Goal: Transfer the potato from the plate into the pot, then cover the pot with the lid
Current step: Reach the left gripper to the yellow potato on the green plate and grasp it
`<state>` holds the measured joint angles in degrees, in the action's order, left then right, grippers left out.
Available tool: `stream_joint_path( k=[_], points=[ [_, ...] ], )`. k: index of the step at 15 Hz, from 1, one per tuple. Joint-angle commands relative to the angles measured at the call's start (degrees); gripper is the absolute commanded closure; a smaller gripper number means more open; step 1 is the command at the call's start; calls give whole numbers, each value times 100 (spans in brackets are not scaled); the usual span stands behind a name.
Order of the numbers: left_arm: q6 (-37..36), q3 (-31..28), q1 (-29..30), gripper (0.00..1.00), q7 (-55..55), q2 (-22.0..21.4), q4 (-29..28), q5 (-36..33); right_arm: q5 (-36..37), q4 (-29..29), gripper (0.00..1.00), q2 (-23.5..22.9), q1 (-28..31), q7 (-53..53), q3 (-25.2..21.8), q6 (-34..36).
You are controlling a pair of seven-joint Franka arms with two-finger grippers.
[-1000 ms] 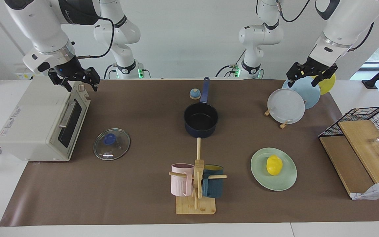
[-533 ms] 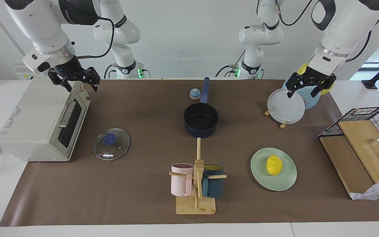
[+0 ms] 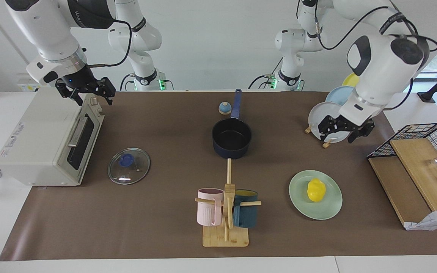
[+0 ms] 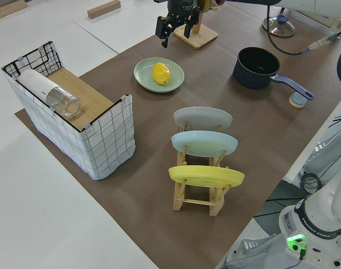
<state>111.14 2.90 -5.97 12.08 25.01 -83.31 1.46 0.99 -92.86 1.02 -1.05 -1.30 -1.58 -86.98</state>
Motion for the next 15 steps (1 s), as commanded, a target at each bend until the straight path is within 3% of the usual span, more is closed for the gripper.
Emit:
stream_joint_path(
  k=[1,6,12,15],
  points=[
    [179,-18,-9,0,427,757,754,64,-108,-30,0,65,88,104,44,58],
    [645,-27,8,0,796,1111,703,21,-108,-22,0,65,88,104,44,58],
    [576,-27,-62,0,796,1059,430,56,-108,-22,0,65,88,104,44,58],
    [689,-44,-62,0,805,901,10,21,-108,-30,0,65,88,104,44,58]
  ],
)
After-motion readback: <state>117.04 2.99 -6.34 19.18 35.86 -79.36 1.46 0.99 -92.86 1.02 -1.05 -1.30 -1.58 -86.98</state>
